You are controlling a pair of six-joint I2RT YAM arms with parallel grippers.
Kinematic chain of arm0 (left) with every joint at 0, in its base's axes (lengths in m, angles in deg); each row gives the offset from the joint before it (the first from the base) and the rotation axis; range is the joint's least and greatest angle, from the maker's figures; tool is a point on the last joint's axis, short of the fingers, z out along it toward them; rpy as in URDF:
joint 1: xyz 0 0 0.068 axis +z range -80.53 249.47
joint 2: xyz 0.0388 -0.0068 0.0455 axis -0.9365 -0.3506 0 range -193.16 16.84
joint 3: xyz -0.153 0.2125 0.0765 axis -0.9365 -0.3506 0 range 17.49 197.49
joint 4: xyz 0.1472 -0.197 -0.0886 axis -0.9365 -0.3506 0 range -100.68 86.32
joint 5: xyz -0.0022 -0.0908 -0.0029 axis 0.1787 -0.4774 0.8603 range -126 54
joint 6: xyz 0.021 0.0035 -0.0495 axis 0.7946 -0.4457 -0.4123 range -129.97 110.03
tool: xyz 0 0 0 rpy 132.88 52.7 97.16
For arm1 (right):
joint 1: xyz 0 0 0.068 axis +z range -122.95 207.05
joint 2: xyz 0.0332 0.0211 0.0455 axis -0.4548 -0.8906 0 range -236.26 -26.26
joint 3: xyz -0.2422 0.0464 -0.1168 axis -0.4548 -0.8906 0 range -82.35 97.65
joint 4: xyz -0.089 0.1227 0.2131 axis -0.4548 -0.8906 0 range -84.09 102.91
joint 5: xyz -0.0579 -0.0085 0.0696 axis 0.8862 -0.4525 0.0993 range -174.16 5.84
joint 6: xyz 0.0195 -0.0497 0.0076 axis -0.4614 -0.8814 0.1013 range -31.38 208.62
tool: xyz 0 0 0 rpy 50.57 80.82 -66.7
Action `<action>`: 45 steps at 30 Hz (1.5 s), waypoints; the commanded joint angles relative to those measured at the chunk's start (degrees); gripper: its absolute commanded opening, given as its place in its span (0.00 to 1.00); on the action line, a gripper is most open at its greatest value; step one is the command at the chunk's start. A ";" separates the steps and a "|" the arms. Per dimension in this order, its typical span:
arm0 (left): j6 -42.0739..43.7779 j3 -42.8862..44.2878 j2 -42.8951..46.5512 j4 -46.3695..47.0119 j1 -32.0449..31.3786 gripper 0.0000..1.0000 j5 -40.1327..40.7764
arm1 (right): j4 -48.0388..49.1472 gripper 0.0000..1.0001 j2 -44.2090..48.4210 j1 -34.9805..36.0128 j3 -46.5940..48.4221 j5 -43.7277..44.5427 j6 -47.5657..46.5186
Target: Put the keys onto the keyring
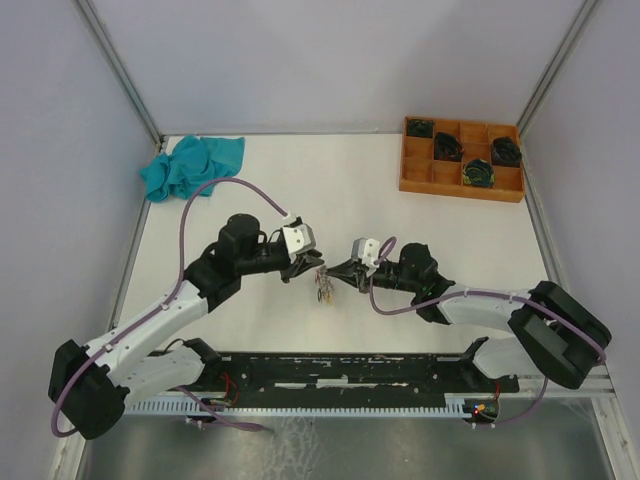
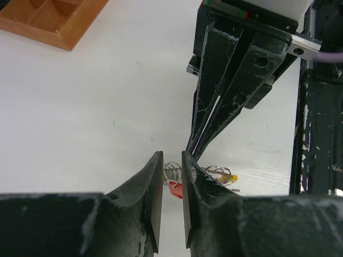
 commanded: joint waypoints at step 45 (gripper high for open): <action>-4.54 -4.28 1.21 13.19 5.29 0.24 -17.29 | 27.28 0.01 -0.61 -1.99 -1.70 -2.74 8.25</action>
